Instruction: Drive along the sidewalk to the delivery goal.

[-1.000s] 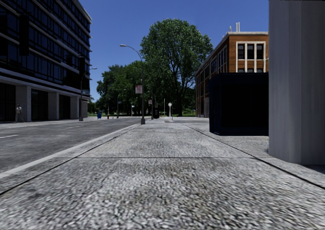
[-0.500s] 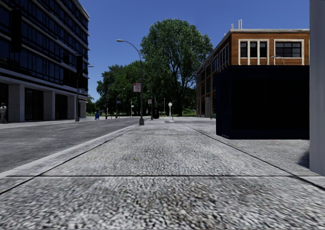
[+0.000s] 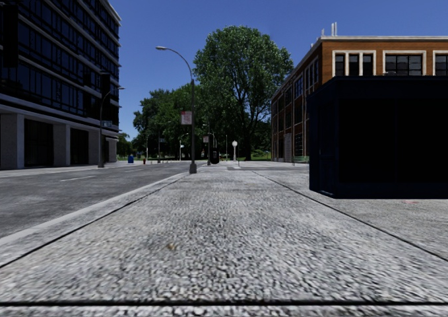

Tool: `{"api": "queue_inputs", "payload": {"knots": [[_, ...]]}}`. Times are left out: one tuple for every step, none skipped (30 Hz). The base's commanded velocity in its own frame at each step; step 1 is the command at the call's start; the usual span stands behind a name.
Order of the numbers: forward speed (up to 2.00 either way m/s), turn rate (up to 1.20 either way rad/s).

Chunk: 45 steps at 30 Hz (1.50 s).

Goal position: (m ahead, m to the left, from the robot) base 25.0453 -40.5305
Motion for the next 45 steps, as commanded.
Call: {"api": "queue_inputs", "payload": {"knots": [[2.0, 0.0], [2.0, 0.0], [2.0, 0.0], [2.0, 0.0], [2.0, 0.0], [2.0, 0.0], [2.0, 0.0], [2.0, 0.0], [2.0, 0.0], [2.0, 0.0], [2.0, 0.0], [2.0, 0.0], [2.0, 0.0], [2.0, 0.0], [2.0, 0.0], [2.0, 0.0], [2.0, 0.0], [2.0, 0.0], [2.0, 0.0], [2.0, 0.0], [2.0, 0.0], [2.0, 0.0], [2.0, 0.0], [2.0, 0.0], [2.0, 0.0], [2.0, 0.0], [2.0, 0.0], [2.0, 0.0], [2.0, 0.0], [2.0, 0.0], [2.0, 0.0], [2.0, 0.0], [2.0, 0.0], [2.0, 0.0], [2.0, 0.0], [2.0, 0.0], [2.0, 0.0], [2.0, 0.0], [2.0, 0.0], [2.0, 0.0], [2.0, 0.0], [2.0, 0.0], [2.0, 0.0], [2.0, 0.0], [2.0, 0.0]]}}
